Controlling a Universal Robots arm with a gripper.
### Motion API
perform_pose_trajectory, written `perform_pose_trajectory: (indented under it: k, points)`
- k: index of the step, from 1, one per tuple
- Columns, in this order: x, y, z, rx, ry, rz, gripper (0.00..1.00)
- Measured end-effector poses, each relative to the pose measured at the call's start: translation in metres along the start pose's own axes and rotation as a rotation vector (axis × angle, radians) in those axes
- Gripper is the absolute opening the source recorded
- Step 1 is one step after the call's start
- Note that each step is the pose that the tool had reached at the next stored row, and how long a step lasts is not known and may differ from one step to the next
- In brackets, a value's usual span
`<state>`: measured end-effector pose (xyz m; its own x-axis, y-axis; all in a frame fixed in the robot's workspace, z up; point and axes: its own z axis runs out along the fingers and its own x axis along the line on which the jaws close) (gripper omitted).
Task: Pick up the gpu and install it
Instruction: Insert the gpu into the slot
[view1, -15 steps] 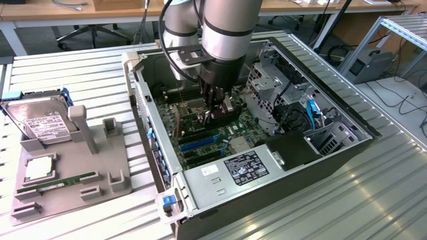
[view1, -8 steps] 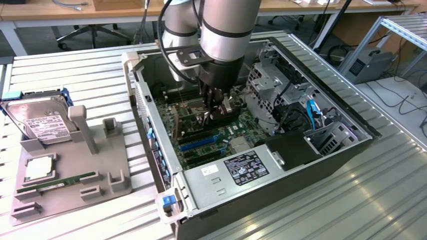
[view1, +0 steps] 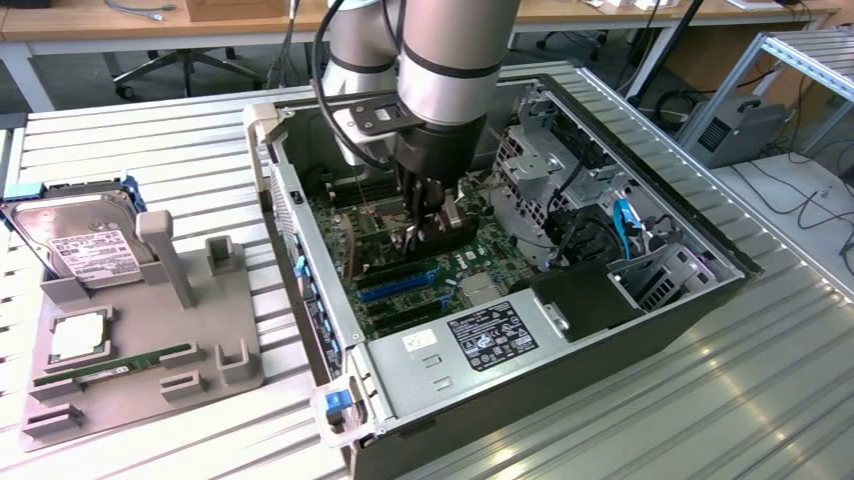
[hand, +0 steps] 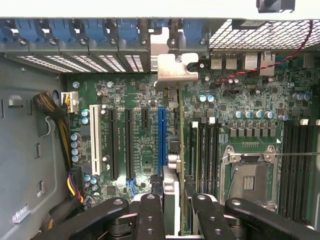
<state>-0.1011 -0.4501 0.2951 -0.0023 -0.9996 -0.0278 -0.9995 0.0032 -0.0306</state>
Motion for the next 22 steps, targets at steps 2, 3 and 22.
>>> perform_pose_trajectory:
  k: [2,3,22]
  points:
    - [0.000,0.0016,0.0013,0.0000,0.0009,0.000,0.27]
    - [0.000,0.0018,0.0018,0.0001,0.0015,0.000,0.27]
    - [0.004,0.0111,0.0079,0.0009,0.0079,0.032,0.27]
